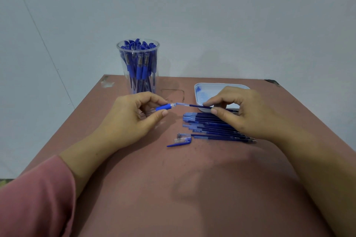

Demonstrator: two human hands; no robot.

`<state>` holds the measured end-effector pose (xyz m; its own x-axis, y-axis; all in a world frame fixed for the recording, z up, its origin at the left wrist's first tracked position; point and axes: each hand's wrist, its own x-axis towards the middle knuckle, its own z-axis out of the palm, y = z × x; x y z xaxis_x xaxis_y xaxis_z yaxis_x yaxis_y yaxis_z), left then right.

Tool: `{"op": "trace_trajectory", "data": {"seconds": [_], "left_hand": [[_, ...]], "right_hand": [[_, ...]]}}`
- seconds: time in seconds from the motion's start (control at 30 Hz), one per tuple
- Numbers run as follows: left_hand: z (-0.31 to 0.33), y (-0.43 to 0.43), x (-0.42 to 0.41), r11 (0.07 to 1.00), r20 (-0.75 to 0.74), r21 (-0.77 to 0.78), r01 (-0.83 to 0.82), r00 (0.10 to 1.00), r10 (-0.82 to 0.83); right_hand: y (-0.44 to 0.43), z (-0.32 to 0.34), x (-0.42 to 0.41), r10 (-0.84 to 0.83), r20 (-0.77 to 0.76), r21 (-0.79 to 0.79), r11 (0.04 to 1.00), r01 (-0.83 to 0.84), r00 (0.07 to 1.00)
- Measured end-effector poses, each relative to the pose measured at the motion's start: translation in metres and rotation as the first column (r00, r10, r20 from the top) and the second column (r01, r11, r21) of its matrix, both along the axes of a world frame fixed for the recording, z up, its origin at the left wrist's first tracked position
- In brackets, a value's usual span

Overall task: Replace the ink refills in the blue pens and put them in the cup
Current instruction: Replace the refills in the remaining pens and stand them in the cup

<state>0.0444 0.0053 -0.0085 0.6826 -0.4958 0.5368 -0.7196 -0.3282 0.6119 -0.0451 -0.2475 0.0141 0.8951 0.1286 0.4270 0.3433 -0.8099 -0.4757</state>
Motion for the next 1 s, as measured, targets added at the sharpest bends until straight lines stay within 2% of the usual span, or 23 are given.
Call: {"op": "trace_trajectory", "data": {"seconds": [0.13, 0.37, 0.63, 1.0], "left_hand": [[0.000, 0.000, 0.000, 1.000, -0.012, -0.012, -0.005, 1.000, 0.005], [0.001, 0.004, 0.002, 0.996, 0.098, 0.085, -0.020, 0.995, 0.011], [0.004, 0.003, -0.004, 0.984, 0.139, 0.170, 0.060, 0.987, -0.084], [0.003, 0.001, -0.007, 0.986, 0.145, 0.156, 0.061, 0.986, -0.084]], "right_hand": [[0.002, 0.000, -0.001, 0.020, -0.035, 0.008, 1.000, -0.020, 0.999], [0.000, -0.001, 0.001, 0.039, -0.073, 0.020, 0.999, -0.038, 0.997], [0.002, -0.004, 0.003, 0.051, -0.109, 0.029, 0.998, -0.048, 0.993], [0.012, -0.008, 0.007, 0.056, 0.010, -0.047, 0.997, -0.056, 0.998]]}}
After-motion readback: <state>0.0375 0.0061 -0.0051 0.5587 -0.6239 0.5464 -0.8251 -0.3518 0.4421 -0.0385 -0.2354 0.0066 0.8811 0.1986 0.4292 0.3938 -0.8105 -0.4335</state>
